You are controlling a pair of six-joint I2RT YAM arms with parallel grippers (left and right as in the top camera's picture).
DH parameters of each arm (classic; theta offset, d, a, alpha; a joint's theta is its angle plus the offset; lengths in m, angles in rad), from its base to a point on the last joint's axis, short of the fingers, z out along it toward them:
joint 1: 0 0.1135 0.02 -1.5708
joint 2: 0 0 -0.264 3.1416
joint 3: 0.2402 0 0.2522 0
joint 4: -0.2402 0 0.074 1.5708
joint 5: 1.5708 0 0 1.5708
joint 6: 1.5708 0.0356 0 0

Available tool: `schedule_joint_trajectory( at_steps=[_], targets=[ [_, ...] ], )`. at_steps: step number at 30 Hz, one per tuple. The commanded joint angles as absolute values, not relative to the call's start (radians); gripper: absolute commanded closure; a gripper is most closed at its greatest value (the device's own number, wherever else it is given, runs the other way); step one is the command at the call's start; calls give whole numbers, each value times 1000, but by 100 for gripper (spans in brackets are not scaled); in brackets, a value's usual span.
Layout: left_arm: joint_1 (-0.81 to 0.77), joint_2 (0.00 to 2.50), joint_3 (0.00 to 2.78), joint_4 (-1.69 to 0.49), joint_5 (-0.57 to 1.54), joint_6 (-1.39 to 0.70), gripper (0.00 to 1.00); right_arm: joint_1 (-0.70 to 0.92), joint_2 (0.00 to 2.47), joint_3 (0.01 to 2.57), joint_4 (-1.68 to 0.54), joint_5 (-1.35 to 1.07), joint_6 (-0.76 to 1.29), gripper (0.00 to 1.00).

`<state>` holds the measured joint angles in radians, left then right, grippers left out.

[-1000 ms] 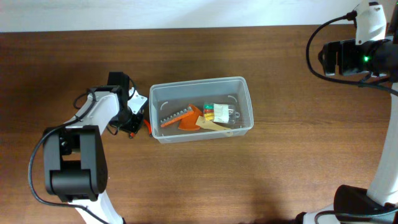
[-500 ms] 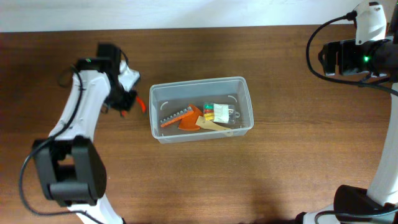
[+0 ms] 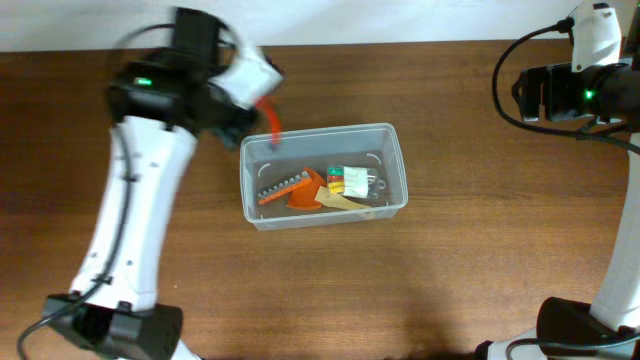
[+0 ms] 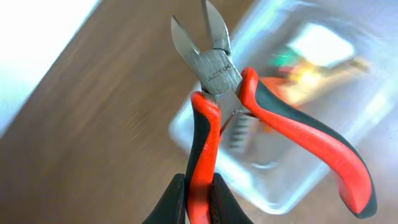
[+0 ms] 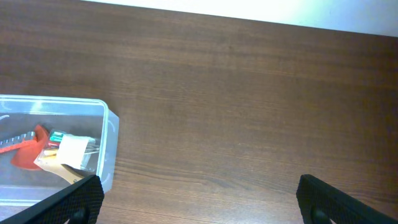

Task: Pack container
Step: 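Lift the pliers and lower them into the container, then open the left gripper and raise it out of the container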

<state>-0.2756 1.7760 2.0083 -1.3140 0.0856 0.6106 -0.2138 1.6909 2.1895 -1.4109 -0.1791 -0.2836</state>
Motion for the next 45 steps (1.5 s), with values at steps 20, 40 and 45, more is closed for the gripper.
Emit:
schedule_joint_trajectory(
  at_steps=[20, 40, 45],
  targets=[
    [-416, 2214, 1911, -1313, 136, 944, 98, -216, 1694, 2186, -1411, -192, -272, 1],
    [-404, 2205, 1961, -1328, 77, 760, 18, -216, 1694, 2186, -1411, -192, -272, 1],
    [-353, 2067, 2006, -1322, 6, 682, 13, -216, 1688, 2186, -1420, -193, -271, 1]
  ],
)
